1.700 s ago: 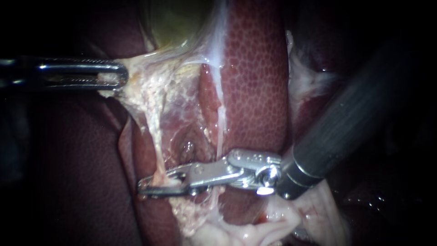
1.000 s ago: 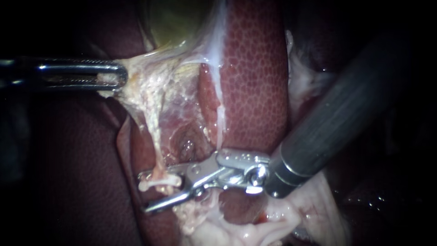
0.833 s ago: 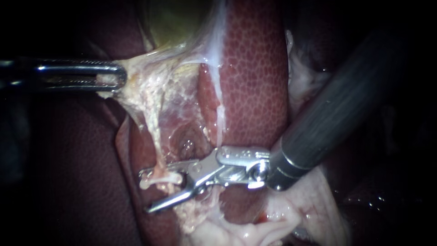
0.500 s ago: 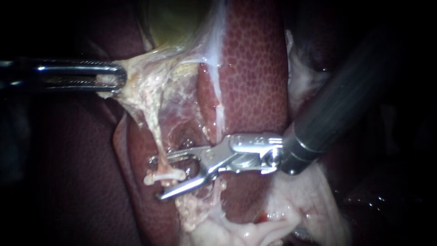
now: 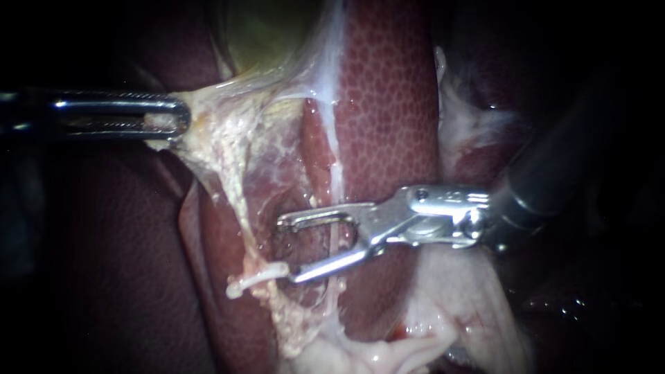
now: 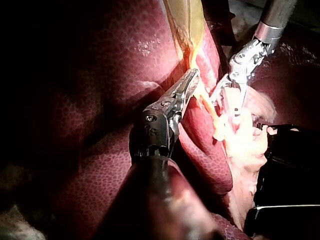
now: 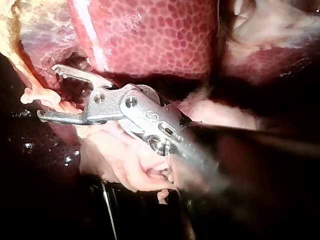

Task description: Going back first clip left tube

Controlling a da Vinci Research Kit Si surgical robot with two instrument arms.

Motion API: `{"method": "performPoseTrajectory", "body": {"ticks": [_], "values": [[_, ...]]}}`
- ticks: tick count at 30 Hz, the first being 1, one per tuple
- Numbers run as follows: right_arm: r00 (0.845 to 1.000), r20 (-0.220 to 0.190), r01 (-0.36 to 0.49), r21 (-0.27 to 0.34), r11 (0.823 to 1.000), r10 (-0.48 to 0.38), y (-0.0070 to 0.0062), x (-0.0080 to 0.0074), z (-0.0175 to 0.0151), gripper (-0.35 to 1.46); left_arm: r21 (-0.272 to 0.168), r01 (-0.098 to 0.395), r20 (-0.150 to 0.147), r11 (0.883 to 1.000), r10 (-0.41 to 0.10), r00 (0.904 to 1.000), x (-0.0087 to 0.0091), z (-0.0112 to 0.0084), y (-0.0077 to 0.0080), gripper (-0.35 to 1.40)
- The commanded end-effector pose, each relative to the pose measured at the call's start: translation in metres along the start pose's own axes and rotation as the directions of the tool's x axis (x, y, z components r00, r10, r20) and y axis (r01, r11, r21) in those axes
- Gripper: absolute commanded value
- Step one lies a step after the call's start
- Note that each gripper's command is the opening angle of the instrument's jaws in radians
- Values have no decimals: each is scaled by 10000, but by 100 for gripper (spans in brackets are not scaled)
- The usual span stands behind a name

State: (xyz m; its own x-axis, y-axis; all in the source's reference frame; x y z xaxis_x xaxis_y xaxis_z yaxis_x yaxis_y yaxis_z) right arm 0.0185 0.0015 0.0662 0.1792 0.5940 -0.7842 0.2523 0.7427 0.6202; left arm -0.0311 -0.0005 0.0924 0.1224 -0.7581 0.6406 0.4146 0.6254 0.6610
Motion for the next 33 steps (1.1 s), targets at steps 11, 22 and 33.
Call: {"method": "performPoseTrajectory", "body": {"ticks": [11, 22, 33], "values": [[9991, 219, 366, -386, 9986, -358, -27, 53, -85, 60, -16, -4, 8, 10000, 4, 10000, 1, 4, -1, -35], [9979, 404, 529, -329, 9981, -515, -45, 76, -115, 60, -74, -42, 33, 10000, 42, 10000, 8, 15, -1, -35], [9978, 409, 541, -325, 9980, -528, -48, 75, -114, 60, 0, -355, -265, 9994, 355, 9990, 53, 73, 18, -35]]}}
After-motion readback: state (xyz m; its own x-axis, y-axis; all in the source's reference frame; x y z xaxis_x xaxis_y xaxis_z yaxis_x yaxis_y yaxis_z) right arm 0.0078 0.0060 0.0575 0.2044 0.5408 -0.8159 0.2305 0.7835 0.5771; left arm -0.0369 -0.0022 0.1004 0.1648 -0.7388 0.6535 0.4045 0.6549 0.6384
